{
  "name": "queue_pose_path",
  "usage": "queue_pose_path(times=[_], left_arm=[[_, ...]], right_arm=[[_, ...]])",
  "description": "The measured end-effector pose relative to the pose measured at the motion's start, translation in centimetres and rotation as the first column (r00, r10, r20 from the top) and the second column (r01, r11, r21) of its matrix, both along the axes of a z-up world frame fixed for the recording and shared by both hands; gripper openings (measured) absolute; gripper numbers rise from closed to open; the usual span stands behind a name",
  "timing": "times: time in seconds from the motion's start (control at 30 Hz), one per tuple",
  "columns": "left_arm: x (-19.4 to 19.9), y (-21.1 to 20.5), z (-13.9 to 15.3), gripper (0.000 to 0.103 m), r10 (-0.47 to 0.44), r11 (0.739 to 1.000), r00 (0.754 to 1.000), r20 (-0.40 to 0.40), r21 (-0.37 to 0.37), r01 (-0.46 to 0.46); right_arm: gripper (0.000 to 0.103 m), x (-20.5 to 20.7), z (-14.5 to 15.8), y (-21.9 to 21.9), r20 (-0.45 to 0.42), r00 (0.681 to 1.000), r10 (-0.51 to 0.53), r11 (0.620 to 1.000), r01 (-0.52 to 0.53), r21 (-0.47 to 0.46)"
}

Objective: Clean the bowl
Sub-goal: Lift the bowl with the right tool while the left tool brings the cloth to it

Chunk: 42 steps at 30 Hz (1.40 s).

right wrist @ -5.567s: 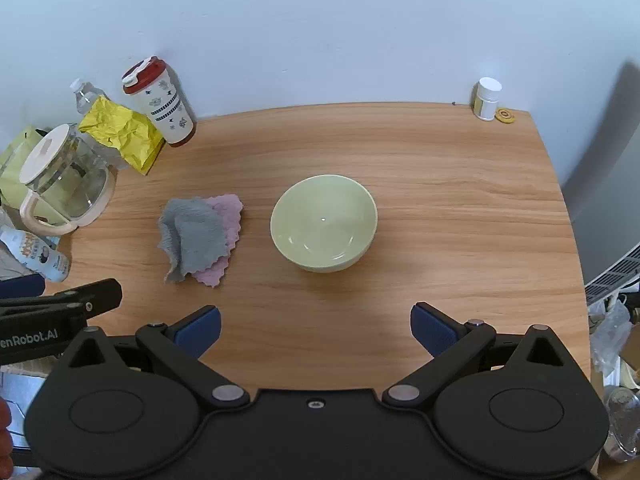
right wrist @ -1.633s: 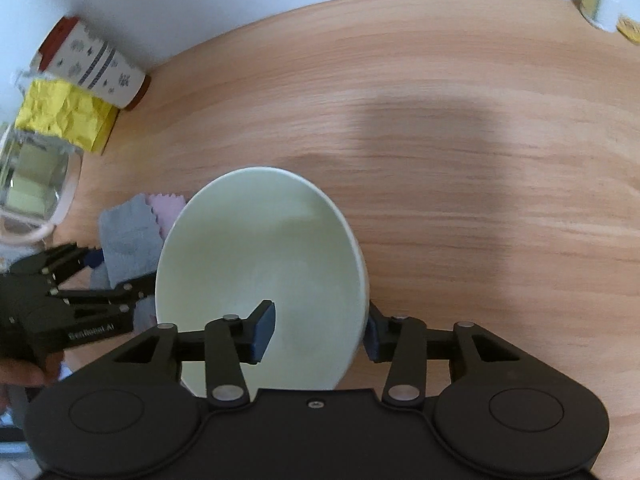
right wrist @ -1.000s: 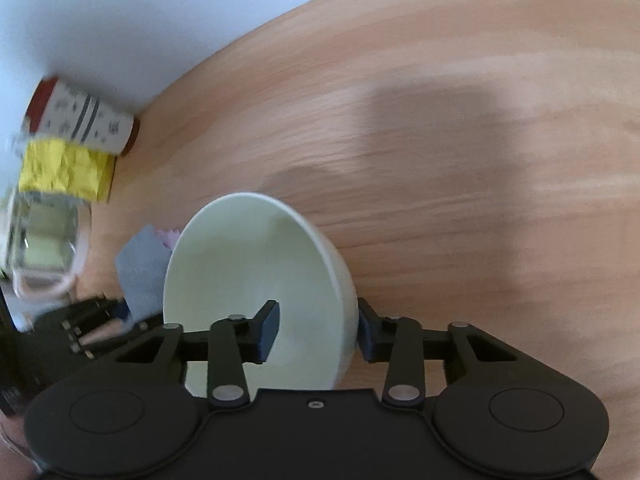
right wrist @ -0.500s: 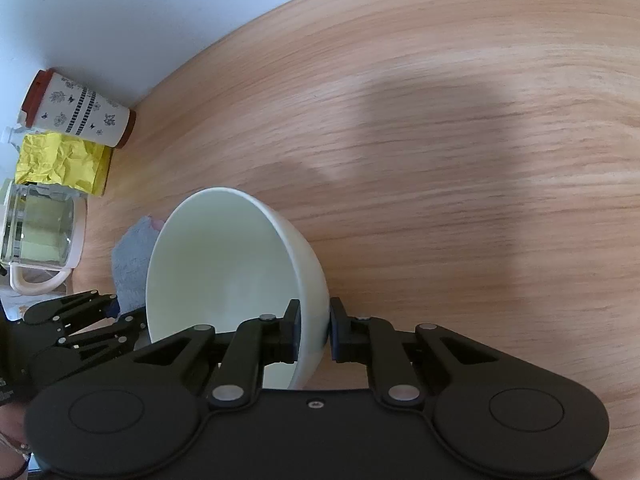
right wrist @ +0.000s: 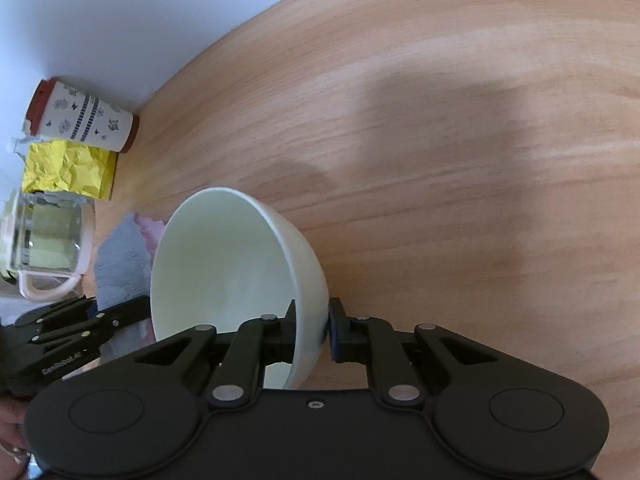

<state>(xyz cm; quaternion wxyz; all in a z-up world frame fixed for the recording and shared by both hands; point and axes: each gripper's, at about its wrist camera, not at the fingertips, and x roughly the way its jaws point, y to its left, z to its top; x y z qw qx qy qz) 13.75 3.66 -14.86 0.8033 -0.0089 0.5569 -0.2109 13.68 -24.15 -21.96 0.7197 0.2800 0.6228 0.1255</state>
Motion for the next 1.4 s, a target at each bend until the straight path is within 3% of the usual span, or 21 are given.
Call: queue_pose_path(times=[0.23,0.5,1.0,1.1,1.4], left_arm=[[-0.3,0.0,3.5,0.017,0.015,0.994,1.0,0.021,-0.113,-0.013],[-0.3,-2.2,6.2,0.017,-0.036,0.979,0.999,0.04,-0.2,0.043],[-0.6,-8.6,1.8,0.017,-0.211,0.97,0.977,-0.006,-0.125,0.209],[-0.8,-10.2,0.3,0.017,-0.276,0.96,0.961,-0.002,-0.04,0.276],[0.3,-11.8,-2.5,0.017,-0.3,0.954,0.952,-0.063,-0.002,0.301]], right_arm=[[0.014,-0.2,0.0,0.2,-0.004,1.0,0.009,1.0,-0.009,0.014],[0.014,-0.3,0.1,0.0,-0.004,1.0,0.017,1.0,-0.017,0.025],[0.014,-0.7,0.6,0.1,0.006,0.999,0.036,0.999,-0.037,0.012],[0.014,-0.8,0.8,0.3,0.004,0.999,0.044,0.999,-0.044,0.002],[0.015,-1.1,1.4,0.9,0.027,0.995,0.097,0.994,-0.096,-0.043]])
